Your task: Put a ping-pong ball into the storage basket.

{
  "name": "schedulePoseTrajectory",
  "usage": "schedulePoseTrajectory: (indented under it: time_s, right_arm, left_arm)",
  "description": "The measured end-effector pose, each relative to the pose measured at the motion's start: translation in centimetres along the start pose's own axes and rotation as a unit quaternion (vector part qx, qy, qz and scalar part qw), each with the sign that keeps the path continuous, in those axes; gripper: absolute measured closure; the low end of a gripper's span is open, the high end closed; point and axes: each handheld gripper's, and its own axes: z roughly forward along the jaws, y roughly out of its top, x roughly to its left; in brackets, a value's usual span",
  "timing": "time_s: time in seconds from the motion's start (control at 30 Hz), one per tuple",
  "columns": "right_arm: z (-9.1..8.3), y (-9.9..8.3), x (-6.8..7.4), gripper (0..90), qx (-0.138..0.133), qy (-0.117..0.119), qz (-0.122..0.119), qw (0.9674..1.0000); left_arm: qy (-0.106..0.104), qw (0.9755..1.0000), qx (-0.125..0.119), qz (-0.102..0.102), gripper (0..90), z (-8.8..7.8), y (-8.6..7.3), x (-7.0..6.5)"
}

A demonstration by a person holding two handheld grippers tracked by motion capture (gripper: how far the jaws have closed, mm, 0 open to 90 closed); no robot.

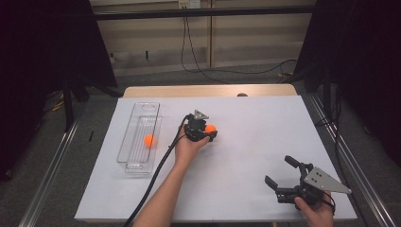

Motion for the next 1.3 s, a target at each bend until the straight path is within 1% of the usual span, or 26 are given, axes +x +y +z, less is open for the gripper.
schedulePoseTrajectory:
  time_s: [0.07,0.3,0.47,0.57,0.67,0.83,1.0,1.03,1.13,1.2,1.27,1.3]
  right_arm:
    - [0.0,0.0,0.0,1.4,0.0,0.0,-0.001,1.0]
    - [0.0,0.0,0.0,1.4,0.001,0.001,-0.001,1.0]
    - [0.0,0.0,0.0,1.5,0.001,0.001,-0.002,1.0]
    - [0.0,0.0,0.0,1.5,0.002,0.0,-0.002,1.0]
    - [0.0,0.0,0.0,1.4,0.002,0.001,-0.003,1.0]
    - [0.0,0.0,0.1,1.4,0.002,0.001,-0.002,1.0]
    - [0.0,0.0,0.1,1.4,0.003,0.001,-0.002,1.0]
    - [0.1,0.0,0.1,1.5,0.002,0.001,-0.003,1.0]
    - [0.1,-0.1,0.1,1.4,0.003,0.0,-0.002,1.0]
    - [0.1,-0.1,0.1,1.4,0.003,0.001,-0.002,1.0]
    - [0.0,-0.1,0.1,1.5,0.003,0.0,-0.003,1.0]
    - [0.0,-0.1,0.1,1.4,0.003,0.0,-0.002,1.0]
  left_arm:
    - [0.003,1.0,0.001,0.004,50.8,-0.2,0.1,0.0]
    - [0.005,1.0,0.0,0.003,50.8,-0.8,-0.1,0.1]
    - [0.012,0.9999,0.002,-0.001,50.8,-1.2,-0.4,0.4]
    - [0.011,0.9999,-0.001,-0.004,50.8,-1.4,-0.4,0.5]
    - [0.01,1.0,-0.001,-0.002,50.8,-1.7,-0.4,0.4]
    - [0.014,0.9999,-0.003,0.004,50.7,-2.2,-0.4,0.6]
    - [0.019,0.9998,-0.004,0.0,50.7,-2.7,-0.5,1.1]
    - [0.021,0.9997,-0.006,-0.006,50.7,-2.8,-0.5,1.2]
    - [0.025,0.9997,-0.007,-0.001,50.7,-3.2,-0.4,1.4]
    - [0.026,0.9996,-0.009,-0.007,50.7,-3.4,-0.4,1.5]
    - [0.031,0.9995,-0.007,-0.005,50.7,-3.7,-0.4,1.7]
    - [0.029,0.9995,-0.007,-0.009,50.7,-3.8,-0.5,1.8]
